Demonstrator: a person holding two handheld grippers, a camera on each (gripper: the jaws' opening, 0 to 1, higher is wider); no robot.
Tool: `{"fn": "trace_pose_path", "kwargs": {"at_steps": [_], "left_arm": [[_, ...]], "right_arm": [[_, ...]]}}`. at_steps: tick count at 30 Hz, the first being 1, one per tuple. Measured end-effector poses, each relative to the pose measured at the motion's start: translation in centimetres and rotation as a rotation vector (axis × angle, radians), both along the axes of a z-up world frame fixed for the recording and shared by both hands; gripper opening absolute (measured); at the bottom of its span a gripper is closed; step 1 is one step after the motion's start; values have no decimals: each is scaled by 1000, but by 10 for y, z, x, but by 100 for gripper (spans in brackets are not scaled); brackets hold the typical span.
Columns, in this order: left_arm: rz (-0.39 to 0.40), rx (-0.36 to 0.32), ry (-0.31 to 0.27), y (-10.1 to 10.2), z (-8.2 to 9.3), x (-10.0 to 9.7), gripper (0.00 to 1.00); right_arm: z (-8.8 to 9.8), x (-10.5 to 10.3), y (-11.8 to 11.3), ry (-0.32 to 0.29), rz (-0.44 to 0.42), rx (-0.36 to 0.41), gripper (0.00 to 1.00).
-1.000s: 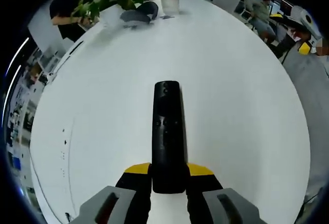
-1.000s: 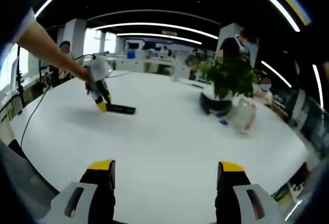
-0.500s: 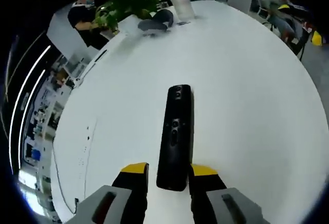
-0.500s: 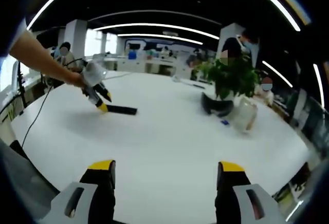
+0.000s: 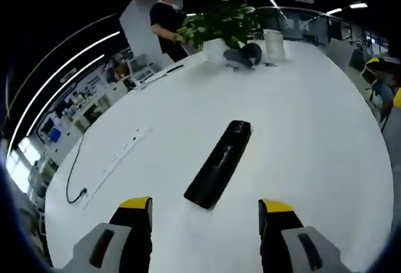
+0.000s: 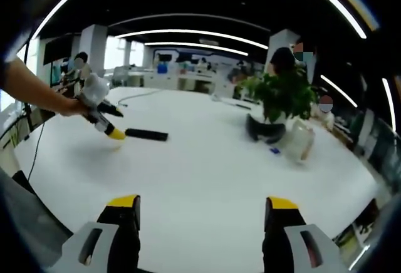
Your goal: Press the specified remote control buttons in sequence, fully releasing each button before pressing the next.
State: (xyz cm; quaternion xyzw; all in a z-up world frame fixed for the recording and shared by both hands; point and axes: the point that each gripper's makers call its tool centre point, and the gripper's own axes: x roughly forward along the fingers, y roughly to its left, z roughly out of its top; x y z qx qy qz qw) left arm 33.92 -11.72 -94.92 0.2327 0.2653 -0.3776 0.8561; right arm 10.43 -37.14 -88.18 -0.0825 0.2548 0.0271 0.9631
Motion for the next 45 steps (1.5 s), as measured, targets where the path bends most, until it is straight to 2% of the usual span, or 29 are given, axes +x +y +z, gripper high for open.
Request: {"fn": "trace_pose_path", "kwargs": {"at_steps": [3, 10, 14, 17, 23, 25, 26, 34, 37, 39, 45], "left_arm": [[53, -79, -33, 9, 14, -16, 84], [130, -168, -48, 33, 35, -57, 97], [200, -241, -68, 46, 48, -79, 100], [231, -249, -72, 56, 52, -97, 100], [351, -324, -95, 79, 70, -128, 100], [368, -331, -102, 83, 74, -136, 100], [388, -328, -118, 89, 76, -148, 100], [515, -322, -137, 119, 73, -203, 100], [555, -340, -143, 127, 75, -213, 100], [599, -393, -155, 130, 78, -216, 100], [610, -377, -187, 127, 72, -225, 100]], "right_arm": [[1, 0, 0, -3, -1, 1, 80], [3, 0, 1, -14, 0, 1, 81], [5, -1, 0, -23, -7, 5, 81], [6, -1, 1, -25, -2, 7, 81], [7, 0, 2, -34, 0, 12, 81], [8, 0, 1, -36, -1, 13, 81], [9, 0, 2, -41, -2, 15, 82], [10, 0, 1, -42, -6, 13, 83], [11, 0, 1, -46, -7, 9, 84], [11, 0, 0, -47, -13, 7, 84], [14, 1, -3, -62, -26, 7, 85]]}}
